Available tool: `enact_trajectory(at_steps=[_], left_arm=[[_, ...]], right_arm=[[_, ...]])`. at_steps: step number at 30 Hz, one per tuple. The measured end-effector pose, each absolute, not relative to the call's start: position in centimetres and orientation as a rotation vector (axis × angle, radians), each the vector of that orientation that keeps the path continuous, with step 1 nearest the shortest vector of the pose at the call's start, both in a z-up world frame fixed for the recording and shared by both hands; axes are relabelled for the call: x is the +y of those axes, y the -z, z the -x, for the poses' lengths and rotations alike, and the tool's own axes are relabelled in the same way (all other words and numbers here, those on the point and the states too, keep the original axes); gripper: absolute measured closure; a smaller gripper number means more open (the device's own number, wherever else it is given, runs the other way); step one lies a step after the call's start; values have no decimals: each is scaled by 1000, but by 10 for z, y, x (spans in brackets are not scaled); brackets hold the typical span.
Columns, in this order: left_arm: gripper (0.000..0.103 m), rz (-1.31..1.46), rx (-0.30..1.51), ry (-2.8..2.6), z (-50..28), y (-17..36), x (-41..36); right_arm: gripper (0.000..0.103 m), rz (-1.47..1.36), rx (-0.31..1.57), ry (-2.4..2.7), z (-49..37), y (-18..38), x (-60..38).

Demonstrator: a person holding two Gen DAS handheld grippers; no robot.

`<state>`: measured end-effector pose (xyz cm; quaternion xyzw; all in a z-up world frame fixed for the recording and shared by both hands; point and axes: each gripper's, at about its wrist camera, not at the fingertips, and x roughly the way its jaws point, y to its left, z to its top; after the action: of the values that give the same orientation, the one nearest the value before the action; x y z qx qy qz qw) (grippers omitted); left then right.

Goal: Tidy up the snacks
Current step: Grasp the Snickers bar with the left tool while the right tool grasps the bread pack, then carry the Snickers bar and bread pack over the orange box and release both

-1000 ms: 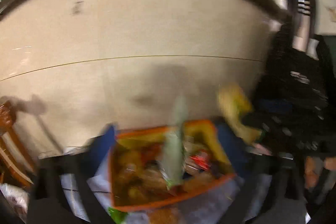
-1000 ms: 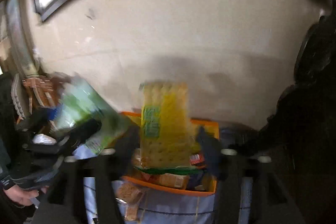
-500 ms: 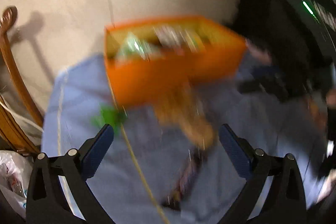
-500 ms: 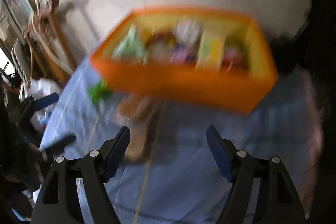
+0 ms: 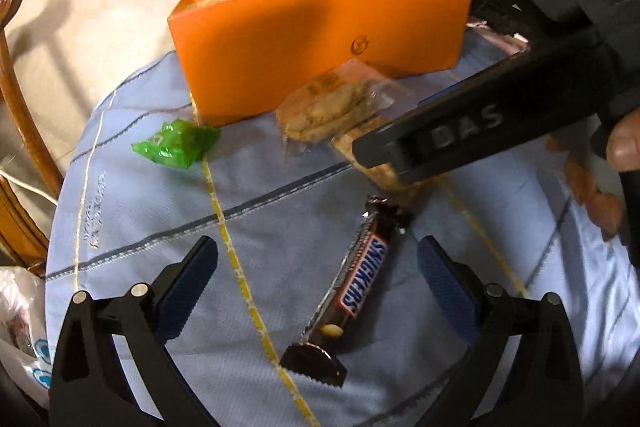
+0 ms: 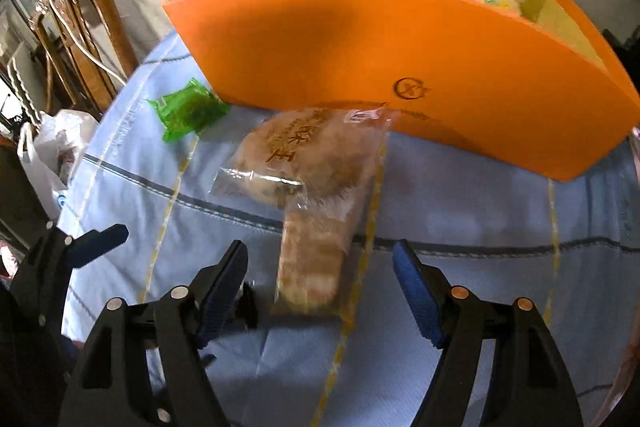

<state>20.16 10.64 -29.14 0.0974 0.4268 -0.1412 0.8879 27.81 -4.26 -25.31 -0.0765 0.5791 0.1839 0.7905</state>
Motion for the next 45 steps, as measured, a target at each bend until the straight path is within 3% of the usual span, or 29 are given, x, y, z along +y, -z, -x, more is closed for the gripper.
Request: enact_trajectory(at_steps=[1,2,3,4,5,6,7,20,26,35,40,45], left_arm=[[5,-216,902,284,-203,297,104],[8,-232,918,278,-202,304,102],[18,-247,931,280,-202,309,101],[37,-238,921,299,-199,309,101],[69,-227,922,329,-197,309,100],[82,-231,924,367,-194,307,96],[86,-267,924,377,-191,307,90],[86,-150,862,409,-167,261,99],[86,-142,762,408,-168,203,82],[86,-72,637,311,-235,88,70],[86,-51,577,261,-272,38,73],[86,-41,562,240,-294,21,74]], right_arm=[[59,198,1268,-399,-278,261,-38],[67,239,1283,-405,-277,267,-33],[68,271,1262,-410,-274,266,-29],[68,283,1254,-419,-271,266,-29],[68,277,1255,-423,-270,266,-31],[68,272,1255,-416,-269,266,-35],[68,261,1255,-411,-268,265,-38],[68,93,1148,-370,-220,203,-118],[68,69,1021,-360,-212,135,-141],[68,80,786,-315,-247,15,-156],[68,86,713,-284,-269,-22,-161],[68,83,688,-262,-284,-35,-172]])
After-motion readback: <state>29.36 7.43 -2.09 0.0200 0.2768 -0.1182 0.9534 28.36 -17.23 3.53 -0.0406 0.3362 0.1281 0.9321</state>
